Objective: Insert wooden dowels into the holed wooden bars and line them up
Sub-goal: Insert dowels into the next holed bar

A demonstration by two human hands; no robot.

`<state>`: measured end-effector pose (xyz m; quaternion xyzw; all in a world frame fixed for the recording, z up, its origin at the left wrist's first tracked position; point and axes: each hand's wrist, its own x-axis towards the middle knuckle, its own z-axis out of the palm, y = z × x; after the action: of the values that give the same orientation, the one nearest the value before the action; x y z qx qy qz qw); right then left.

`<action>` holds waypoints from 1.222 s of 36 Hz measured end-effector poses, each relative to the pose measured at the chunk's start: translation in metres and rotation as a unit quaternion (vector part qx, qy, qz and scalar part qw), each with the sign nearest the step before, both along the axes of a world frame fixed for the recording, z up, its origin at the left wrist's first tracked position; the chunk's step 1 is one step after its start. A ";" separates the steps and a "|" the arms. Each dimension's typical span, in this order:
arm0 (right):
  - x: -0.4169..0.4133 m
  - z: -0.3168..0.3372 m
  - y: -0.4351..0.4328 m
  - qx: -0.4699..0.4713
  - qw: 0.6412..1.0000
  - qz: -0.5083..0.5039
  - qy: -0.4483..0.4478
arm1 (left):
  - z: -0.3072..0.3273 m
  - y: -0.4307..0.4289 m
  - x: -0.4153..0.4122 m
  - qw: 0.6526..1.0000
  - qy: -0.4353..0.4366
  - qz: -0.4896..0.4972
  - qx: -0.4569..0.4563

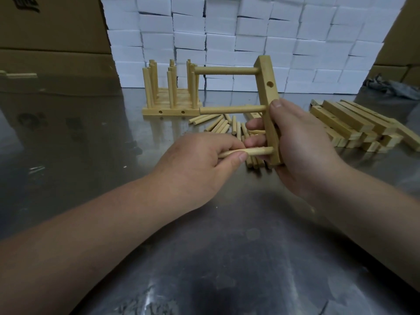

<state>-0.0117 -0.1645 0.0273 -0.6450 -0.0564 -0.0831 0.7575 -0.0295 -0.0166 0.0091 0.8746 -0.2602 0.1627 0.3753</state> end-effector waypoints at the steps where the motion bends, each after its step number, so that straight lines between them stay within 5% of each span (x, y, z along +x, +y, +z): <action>1: 0.000 0.000 0.001 -0.004 1.000 0.001 -0.005 | 0.000 0.000 0.000 1.000 0.005 0.000 -0.004; 14: -0.003 -0.004 0.006 -0.031 0.998 -0.019 -0.050 | 0.000 -0.004 -0.001 0.998 0.045 -0.029 -0.019; 24: -0.004 -0.007 0.010 -0.016 0.998 -0.003 -0.054 | 0.005 0.001 0.002 0.977 0.199 -0.003 -0.071; 35: 0.003 -0.001 -0.013 -0.183 0.978 -0.026 -0.092 | 0.020 0.018 0.019 0.959 0.187 0.064 -0.205; 41: 0.009 -0.003 -0.015 -0.083 0.994 0.073 0.003 | 0.019 0.033 0.035 0.899 0.208 0.071 -0.378; 44: 0.008 -0.003 -0.013 -0.039 0.995 0.095 0.016 | 0.013 0.032 0.036 0.917 0.179 0.097 -0.342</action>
<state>-0.0033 -0.1772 0.0244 -0.6673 -0.1085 0.0023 0.7368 0.0062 0.0157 0.0221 0.7285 -0.0310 0.1181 0.6741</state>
